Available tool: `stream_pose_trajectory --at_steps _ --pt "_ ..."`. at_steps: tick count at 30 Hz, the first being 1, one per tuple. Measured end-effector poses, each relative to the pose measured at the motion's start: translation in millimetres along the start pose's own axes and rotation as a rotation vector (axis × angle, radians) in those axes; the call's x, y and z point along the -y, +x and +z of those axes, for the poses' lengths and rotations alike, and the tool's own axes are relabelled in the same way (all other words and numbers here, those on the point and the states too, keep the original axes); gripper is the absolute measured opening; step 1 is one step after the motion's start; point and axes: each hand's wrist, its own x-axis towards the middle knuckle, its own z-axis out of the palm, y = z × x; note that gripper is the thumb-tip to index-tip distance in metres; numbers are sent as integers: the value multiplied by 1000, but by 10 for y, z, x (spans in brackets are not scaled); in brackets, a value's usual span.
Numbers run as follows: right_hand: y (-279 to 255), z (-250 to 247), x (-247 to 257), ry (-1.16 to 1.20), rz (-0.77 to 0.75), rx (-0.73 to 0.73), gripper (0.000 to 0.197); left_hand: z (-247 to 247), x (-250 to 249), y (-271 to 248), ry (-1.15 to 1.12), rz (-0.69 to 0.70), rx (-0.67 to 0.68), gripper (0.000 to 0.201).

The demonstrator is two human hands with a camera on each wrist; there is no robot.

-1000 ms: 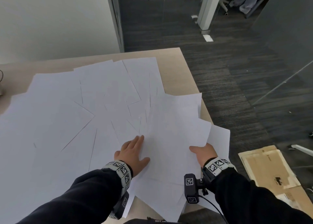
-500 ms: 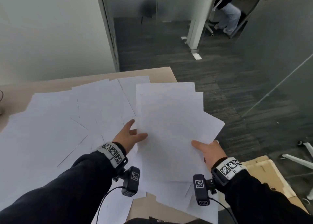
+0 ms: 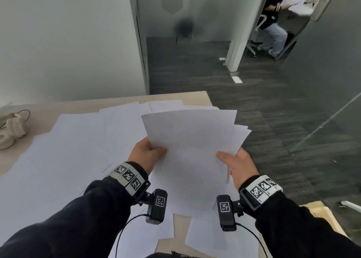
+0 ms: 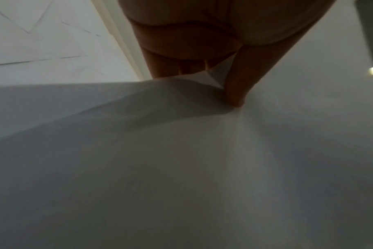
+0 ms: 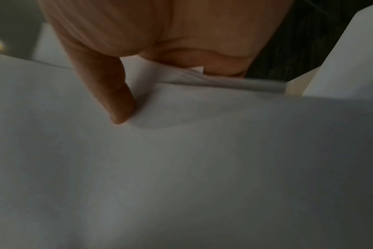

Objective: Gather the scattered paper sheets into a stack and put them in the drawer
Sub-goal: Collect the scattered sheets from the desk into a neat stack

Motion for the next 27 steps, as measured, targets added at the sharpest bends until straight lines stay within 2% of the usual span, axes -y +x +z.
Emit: stream_pose_trajectory --at_steps 4,9,12,14,16,18,19,20,22,25,27 --pt "89 62 65 -30 33 72 24 -165 -153 10 -83 -8 -17 26" --pt "237 173 9 -281 48 117 25 -207 -42 90 136 -265 53 40" --pt "315 211 -86 -388 85 123 28 -198 16 101 227 -343 36 45" --pt "338 242 -96 -455 88 112 23 -190 -23 93 273 -304 31 45" --pt "328 280 -51 -425 40 95 21 -195 -92 72 227 -191 5 40" --pt "305 310 34 -213 8 75 23 -222 -199 42 38 -84 -46 37" --pt "302 318 70 -96 20 68 23 -242 -235 38 -53 -76 -65 37" --pt "317 313 77 -12 46 63 23 -264 -231 53 -111 -105 -75 35" --pt "352 305 11 -23 117 54 23 -298 -110 89 -115 -244 -62 28" --pt "401 288 -231 -339 215 54 24 -294 215 54 23 -486 -1 24" --pt "408 271 -392 -475 268 87 25 -263 422 -7 58 -573 25 29"
